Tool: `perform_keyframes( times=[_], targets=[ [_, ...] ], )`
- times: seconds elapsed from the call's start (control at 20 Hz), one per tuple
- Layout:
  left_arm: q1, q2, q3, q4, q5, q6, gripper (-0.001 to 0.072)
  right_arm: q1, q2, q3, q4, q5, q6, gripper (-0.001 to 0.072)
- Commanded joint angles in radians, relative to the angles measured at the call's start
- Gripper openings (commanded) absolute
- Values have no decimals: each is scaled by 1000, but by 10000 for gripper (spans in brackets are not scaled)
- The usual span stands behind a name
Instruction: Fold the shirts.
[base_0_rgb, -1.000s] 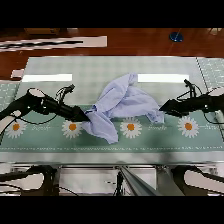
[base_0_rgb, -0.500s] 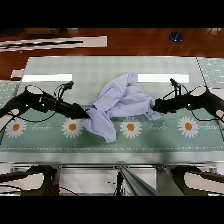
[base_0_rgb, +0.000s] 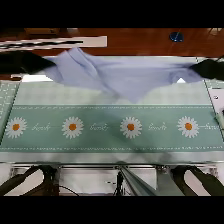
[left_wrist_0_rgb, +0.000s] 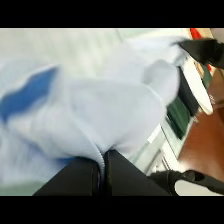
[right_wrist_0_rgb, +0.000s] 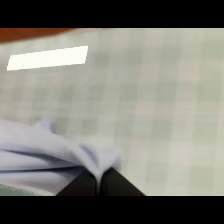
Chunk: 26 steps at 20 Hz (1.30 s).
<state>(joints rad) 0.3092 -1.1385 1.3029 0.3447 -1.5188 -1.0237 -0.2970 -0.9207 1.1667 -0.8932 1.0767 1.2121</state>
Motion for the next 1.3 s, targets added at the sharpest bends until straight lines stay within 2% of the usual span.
perform_keyframes(
  times=[0.0,0.3,0.45,0.55,0.65,0.75,0.85,0.95,1.1,1.25],
  targets=[
    [87,117,142,-25,42,-82,29,-38,125,120,-2,17,45,26],
    [76,289,187,-80,41,-179,29,-38,195,259,23,180,94,26],
    [76,390,187,-80,36,-243,29,-38,210,335,20,364,130,26],
    [76,446,187,-66,-18,-311,28,-38,216,362,8,500,171,26],
    [76,489,185,16,-120,-389,28,-38,214,366,-68,653,198,26],
    [76,522,162,165,-212,-436,29,-38,199,357,-199,780,204,26],
    [76,547,78,287,-274,-448,29,-7,193,292,-289,775,216,26],
    [76,566,-78,314,-246,-447,29,46,164,169,-325,737,217,26],
    [26,566,-357,311,-61,-414,29,166,57,-5,-319,506,232,26],
    [-84,519,-584,284,247,-351,29,281,-122,-29,-321,175,196,26]
  ],
)
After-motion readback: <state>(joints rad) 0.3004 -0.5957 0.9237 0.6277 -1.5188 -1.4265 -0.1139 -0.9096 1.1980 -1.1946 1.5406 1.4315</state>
